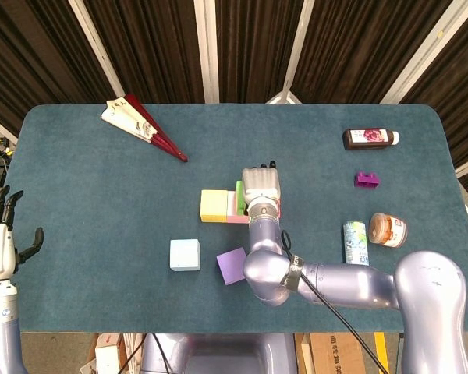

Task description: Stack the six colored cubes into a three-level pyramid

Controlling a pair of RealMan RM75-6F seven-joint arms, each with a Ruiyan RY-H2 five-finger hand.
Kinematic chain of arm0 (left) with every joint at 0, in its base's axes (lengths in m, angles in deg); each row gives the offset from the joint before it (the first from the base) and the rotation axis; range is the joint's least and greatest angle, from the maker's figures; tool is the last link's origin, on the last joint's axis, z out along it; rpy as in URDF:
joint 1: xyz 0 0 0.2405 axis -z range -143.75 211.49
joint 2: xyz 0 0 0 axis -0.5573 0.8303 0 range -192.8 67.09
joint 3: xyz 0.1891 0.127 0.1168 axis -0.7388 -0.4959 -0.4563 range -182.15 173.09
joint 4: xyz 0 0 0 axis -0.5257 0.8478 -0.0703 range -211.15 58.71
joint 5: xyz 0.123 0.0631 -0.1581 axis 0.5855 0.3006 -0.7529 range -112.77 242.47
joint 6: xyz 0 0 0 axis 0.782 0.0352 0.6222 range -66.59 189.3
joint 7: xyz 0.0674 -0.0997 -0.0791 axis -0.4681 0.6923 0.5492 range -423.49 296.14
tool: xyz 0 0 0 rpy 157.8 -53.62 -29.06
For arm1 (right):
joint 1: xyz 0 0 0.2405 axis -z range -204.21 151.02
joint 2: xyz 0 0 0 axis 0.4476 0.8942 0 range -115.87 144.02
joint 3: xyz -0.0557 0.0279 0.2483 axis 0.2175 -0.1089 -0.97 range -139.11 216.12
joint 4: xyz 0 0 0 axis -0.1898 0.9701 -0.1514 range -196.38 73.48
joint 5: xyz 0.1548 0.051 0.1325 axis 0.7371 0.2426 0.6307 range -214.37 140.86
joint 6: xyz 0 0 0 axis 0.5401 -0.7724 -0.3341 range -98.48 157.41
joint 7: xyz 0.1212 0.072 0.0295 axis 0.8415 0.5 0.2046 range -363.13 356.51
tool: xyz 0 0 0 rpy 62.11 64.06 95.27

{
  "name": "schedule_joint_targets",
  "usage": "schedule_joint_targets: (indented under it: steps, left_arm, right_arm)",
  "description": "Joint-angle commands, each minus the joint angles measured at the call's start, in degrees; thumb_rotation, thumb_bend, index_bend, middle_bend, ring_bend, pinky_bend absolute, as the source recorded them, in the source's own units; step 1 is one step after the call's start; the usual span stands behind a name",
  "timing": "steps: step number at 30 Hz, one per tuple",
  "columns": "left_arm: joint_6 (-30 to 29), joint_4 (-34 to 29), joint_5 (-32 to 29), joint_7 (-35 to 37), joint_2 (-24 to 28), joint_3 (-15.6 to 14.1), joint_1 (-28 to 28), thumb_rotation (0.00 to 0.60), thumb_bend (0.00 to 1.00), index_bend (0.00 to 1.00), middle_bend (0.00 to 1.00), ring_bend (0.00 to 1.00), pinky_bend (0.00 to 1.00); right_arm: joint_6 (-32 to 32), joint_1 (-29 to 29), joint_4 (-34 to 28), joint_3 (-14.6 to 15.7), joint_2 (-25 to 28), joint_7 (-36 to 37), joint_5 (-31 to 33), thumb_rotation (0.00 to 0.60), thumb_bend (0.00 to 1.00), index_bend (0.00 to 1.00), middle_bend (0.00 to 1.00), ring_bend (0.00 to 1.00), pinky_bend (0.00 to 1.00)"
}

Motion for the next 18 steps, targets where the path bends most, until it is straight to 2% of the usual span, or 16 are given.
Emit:
schedule_joint_targets:
  steps: [1,8,12,18]
  left_arm:
    - [0.05,0.0,-0.05,-0.06,-0.02,0.0,0.02,0.6,0.48,0.15,0.02,0.0,0.0]
    - [0.04,-0.03,-0.13,-0.18,-0.03,0.02,0.02,0.6,0.48,0.15,0.02,0.0,0.0]
    - [0.01,-0.05,-0.13,-0.27,-0.05,0.0,0.02,0.6,0.48,0.15,0.02,0.0,0.0]
    - [0.07,-0.07,-0.19,-0.37,-0.04,-0.01,0.04,0.6,0.48,0.16,0.02,0.0,0.0]
  right_arm:
    - [-0.15,0.07,0.07,-0.2,-0.12,-0.19,-0.03,0.6,0.26,0.32,0.25,0.15,0.0]
    - [-0.03,0.47,-0.01,-0.89,-0.24,-0.7,0.43,0.6,0.26,0.29,0.22,0.13,0.0]
    - [0.18,0.67,-0.22,-1.39,-0.05,-1.27,1.1,0.6,0.26,0.21,0.18,0.1,0.0]
    - [0.18,0.8,-0.64,-1.92,0.2,-2.18,2.07,0.6,0.26,0.14,0.14,0.07,0.0]
